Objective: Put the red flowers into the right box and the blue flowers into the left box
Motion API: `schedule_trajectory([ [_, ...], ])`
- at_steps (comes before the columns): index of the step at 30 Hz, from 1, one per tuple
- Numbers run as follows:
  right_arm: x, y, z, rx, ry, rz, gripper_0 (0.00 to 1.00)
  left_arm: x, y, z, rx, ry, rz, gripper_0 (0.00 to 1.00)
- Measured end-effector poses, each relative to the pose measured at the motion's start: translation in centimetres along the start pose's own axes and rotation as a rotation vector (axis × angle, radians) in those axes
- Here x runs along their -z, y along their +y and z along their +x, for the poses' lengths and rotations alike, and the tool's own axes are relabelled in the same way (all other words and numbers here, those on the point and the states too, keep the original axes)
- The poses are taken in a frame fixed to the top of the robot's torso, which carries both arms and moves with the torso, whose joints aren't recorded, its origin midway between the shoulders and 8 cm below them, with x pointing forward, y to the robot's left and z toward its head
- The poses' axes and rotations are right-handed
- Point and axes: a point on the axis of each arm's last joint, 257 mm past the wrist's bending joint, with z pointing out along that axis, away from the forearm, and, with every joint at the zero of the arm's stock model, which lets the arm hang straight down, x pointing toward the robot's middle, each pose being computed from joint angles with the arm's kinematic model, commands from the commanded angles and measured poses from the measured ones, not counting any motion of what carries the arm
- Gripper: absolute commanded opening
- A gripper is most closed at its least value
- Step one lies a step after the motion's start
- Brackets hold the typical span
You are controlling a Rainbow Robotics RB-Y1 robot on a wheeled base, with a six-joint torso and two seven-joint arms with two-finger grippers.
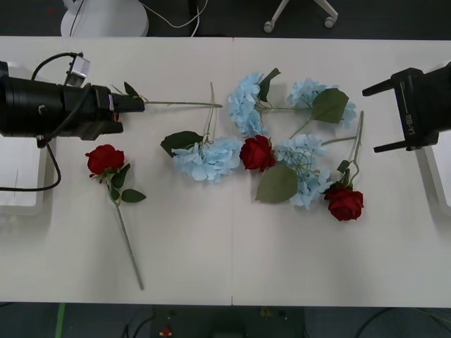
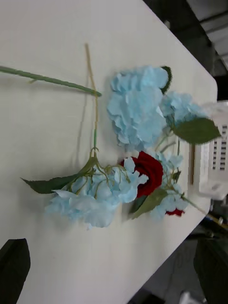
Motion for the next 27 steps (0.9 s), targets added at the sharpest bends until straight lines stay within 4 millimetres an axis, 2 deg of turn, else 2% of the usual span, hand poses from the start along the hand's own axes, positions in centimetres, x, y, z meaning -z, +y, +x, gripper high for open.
schedule_trajectory([
  [3,-0.4,0.4,-0.7,-0.251,-0.034,-0.014,1.0,0.6,-0.6,-1.4,0.209,-0.046,-0.038,1.0],
  [5,-0.6,0.6,-1.0,-0.312,-0.055,-0.021,1.0,0.9,-0.8,-1.9,0.272,-0.068,-0.056,1.0],
  [8,-1.3,0.7,-1.9,-0.414,-0.104,-0.03,1.0,1.0,0.7,-0.8,0.181,-0.037,-0.155,1.0],
  [12,-3.4,1.5,-2.0,-0.679,-0.104,-0.064,1.0,1.6,3.0,1.6,0.098,0.042,-0.293,1.0],
  [15,-5.3,2.1,-2.6,-0.747,-0.081,-0.076,1.0,2.4,4.9,3.0,0.029,0.092,-0.405,1.0],
  [18,-6.7,2.2,-3.1,-0.802,-0.068,-0.076,1.0,2.8,6.1,3.3,-0.028,0.092,-0.475,1.0],
  [23,-7.6,2.1,-3.6,-0.998,-0.053,-0.083,1.0,2.6,8.3,4.3,-0.067,0.074,-0.533,1.0],
  [27,-7.7,1.9,-4.8,-1.05,-0.095,-0.101,1.0,2.4,10.7,5.5,-0.066,0.07,-0.58,1.0],
])
